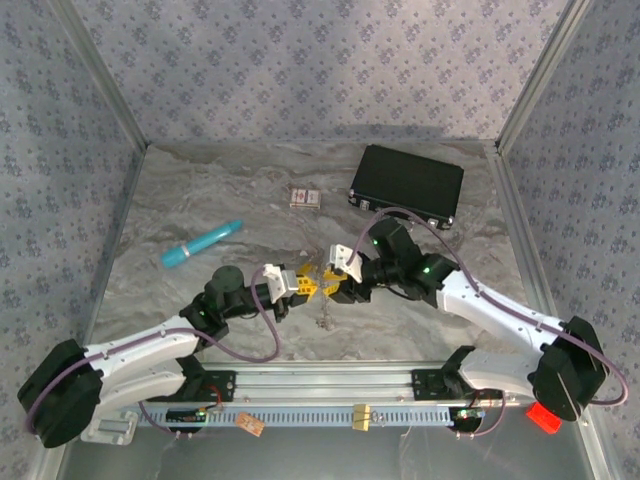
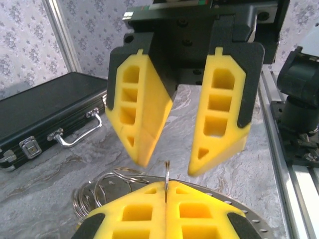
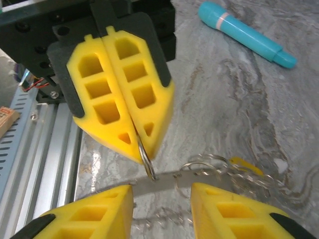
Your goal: Put the keys on the keyring
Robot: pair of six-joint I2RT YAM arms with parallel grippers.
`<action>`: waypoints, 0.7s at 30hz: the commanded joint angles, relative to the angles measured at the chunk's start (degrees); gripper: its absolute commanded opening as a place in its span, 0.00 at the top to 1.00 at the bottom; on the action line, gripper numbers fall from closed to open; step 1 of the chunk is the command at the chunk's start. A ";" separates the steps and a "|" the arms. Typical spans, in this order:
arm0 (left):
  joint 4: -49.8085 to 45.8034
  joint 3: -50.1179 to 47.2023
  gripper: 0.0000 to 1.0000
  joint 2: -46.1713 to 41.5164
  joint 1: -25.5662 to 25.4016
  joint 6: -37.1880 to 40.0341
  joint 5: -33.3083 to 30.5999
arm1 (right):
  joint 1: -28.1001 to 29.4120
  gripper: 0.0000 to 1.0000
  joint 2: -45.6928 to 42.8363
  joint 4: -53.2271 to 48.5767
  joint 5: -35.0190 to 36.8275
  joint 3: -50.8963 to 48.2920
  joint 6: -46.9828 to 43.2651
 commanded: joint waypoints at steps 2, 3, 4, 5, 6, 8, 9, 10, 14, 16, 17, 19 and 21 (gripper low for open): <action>0.48 1.76 1.00 -0.75 -0.21 0.86 -2.48 | -0.90 0.59 -4.06 -1.79 4.99 -1.26 3.21; 0.27 1.91 1.00 -0.44 -0.20 0.69 -3.53 | -0.83 0.57 -4.81 -2.04 6.04 -1.57 4.26; -0.01 2.11 1.00 -0.15 -0.20 0.63 -4.42 | -0.66 0.56 -5.57 -2.01 7.20 -1.92 5.66; -0.11 2.26 1.00 0.13 -0.24 0.32 -5.50 | -0.27 0.56 -6.04 -1.68 8.62 -2.06 7.56; -0.39 2.55 1.00 0.50 -0.21 -0.21 -6.75 | 0.39 0.56 -6.35 -1.33 10.02 -2.20 9.70; -1.13 3.16 1.00 1.01 -0.24 -1.09 -8.37 | 2.75 0.56 -6.59 -0.56 13.53 -2.27 13.70; -1.30 3.42 1.00 1.35 -0.22 -1.83 -9.46 | 4.39 0.55 -6.52 0.10 16.28 -2.46 15.31; -1.46 3.59 1.00 1.67 -0.23 -2.23 -9.95 | 5.84 0.55 -6.50 0.74 18.62 -2.90 16.35; -2.06 4.10 1.00 2.38 -0.33 -3.78 -11.19 | 8.49 0.54 -5.31 3.74 25.12 -4.43 19.78; -2.37 4.30 1.00 2.60 -0.33 -4.21 -11.45 | 8.93 0.54 -3.94 4.46 26.13 -4.67 20.65; -2.64 4.56 1.00 2.61 -0.32 -4.35 -11.45 | 9.25 0.53 -3.12 4.76 26.76 -4.52 20.81; -3.17 4.84 1.00 2.61 -0.35 -4.59 -11.55 | 9.92 0.54 -1.33 5.23 27.62 -4.21 20.74; -3.09 4.82 1.00 2.63 -0.34 -4.66 -11.51 | 10.28 0.53 0.22 5.65 27.88 -3.80 20.21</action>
